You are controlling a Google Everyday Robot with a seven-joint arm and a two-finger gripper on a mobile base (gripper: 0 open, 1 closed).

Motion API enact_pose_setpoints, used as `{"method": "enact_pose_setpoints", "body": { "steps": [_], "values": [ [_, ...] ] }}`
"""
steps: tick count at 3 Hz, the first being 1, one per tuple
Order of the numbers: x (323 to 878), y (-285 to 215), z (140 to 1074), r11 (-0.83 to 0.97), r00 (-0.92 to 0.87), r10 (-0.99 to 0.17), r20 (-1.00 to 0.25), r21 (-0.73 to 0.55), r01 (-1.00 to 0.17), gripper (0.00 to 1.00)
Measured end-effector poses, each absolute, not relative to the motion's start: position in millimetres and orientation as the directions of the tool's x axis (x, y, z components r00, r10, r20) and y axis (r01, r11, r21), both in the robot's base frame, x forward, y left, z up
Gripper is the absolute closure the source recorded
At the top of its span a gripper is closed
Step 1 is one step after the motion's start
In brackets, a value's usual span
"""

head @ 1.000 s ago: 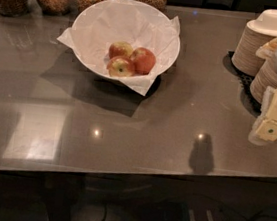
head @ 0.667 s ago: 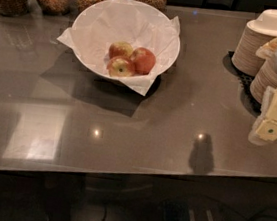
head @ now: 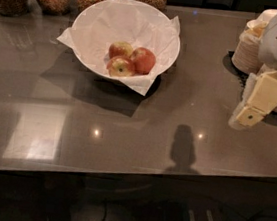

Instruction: Pick apple from white bowl

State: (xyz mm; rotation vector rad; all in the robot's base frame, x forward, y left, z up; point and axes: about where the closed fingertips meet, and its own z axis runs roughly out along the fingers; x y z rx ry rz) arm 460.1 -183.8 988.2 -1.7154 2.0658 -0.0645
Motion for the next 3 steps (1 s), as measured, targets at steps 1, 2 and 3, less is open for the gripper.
{"method": "enact_pose_setpoints", "body": {
  "steps": [1, 2, 3],
  "values": [
    [481, -155, 999, 0.190, -0.041, -0.926, -0.375, -0.370, -0.910, 0.00],
    [515, -124, 1009, 0.138, 0.054, -0.910, -0.412, -0.423, -0.895, 0.00],
    [533, -107, 1016, 0.111, 0.108, -0.897, -0.429, -0.454, -0.884, 0.00]
  ]
}}
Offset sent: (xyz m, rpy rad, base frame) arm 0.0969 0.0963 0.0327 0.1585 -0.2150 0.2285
